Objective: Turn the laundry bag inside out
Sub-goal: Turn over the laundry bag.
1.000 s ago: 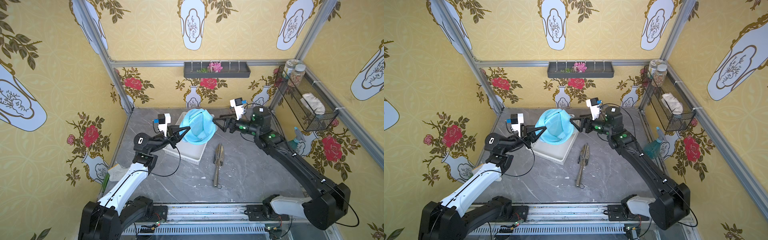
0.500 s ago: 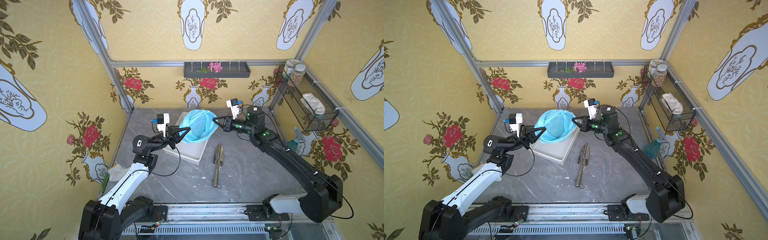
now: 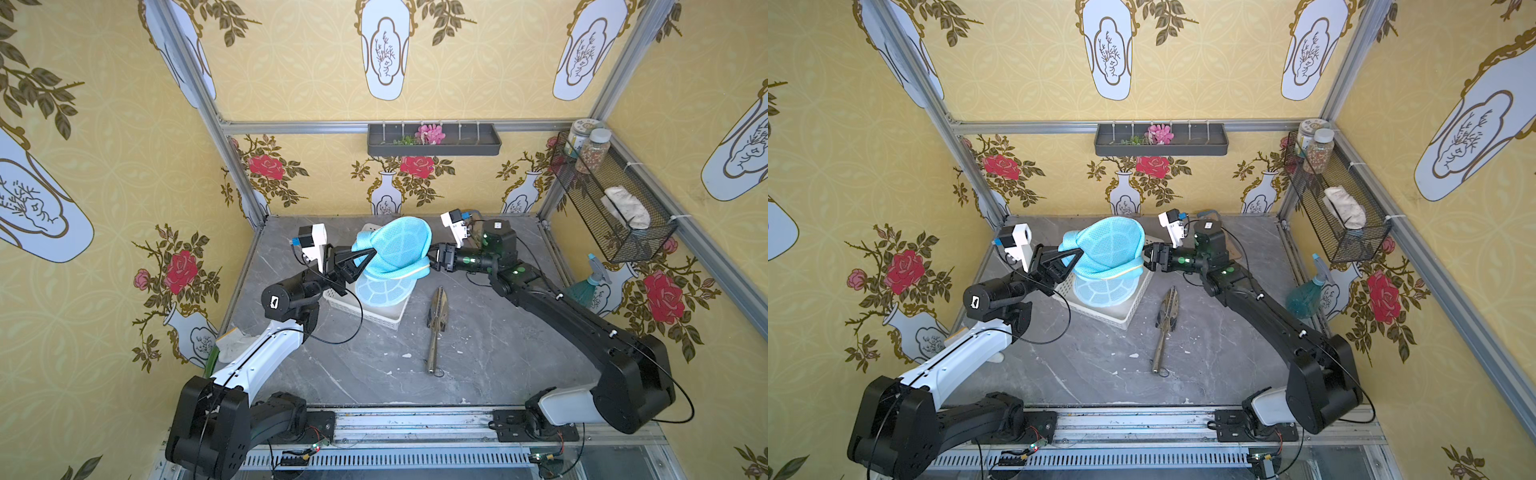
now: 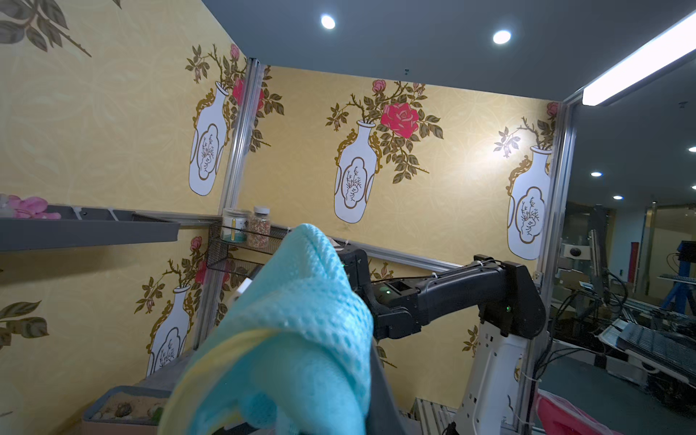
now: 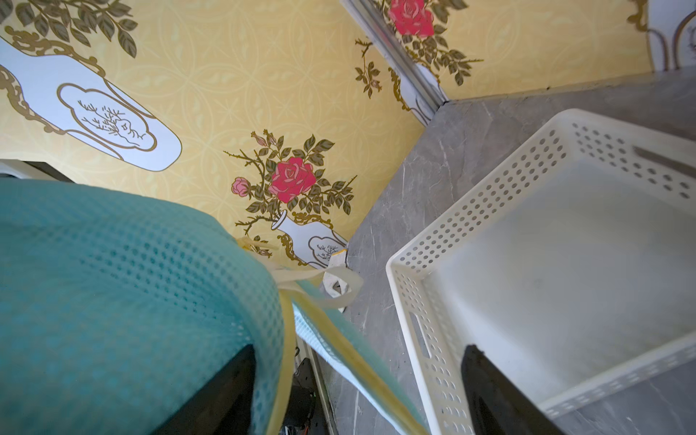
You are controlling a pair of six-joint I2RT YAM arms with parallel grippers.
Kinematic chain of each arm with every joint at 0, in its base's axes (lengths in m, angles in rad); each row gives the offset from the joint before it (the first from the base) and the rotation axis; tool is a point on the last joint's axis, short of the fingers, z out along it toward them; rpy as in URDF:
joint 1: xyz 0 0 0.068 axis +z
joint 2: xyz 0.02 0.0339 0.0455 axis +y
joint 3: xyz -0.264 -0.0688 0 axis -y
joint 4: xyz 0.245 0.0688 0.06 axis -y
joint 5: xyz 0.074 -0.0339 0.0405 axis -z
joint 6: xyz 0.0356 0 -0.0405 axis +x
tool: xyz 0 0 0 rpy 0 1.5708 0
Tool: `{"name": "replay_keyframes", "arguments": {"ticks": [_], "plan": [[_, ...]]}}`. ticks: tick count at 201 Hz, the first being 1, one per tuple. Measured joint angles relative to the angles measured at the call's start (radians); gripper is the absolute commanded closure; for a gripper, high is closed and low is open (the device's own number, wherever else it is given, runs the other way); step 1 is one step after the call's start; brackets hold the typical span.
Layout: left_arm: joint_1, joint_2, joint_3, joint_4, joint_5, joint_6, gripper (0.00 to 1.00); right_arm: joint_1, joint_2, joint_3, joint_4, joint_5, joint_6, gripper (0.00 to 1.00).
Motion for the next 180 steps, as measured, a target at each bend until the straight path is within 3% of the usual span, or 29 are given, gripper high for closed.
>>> {"name": "replay_keyframes", "arguments": {"ticks": [27, 53, 112, 137, 159, 180], "plan": [[0.006, 0.024, -0.009, -0.012, -0.035, 0.026, 1.00, -0.124, -0.156, -0.054, -0.026, 0.122, -0.024, 0.03], [0.010, 0.039, -0.008, -0.029, -0.031, 0.035, 1.00, -0.145, -0.241, -0.061, -0.041, 0.168, -0.122, 0.03], [0.031, 0.101, 0.036, -0.033, 0.129, -0.033, 1.00, -0.084, -0.124, 0.040, 0.079, -0.092, -0.285, 0.01], [0.034, 0.138, 0.069, -0.010, 0.194, -0.100, 1.00, -0.023, -0.053, 0.089, 0.087, -0.145, -0.311, 0.03], [0.035, 0.158, 0.090, 0.015, 0.238, -0.151, 1.00, 0.042, -0.024, 0.114, 0.073, -0.172, -0.360, 0.13], [0.037, 0.167, 0.103, 0.037, 0.271, -0.179, 0.98, 0.067, -0.009, 0.126, 0.047, -0.168, -0.397, 0.36]]}}
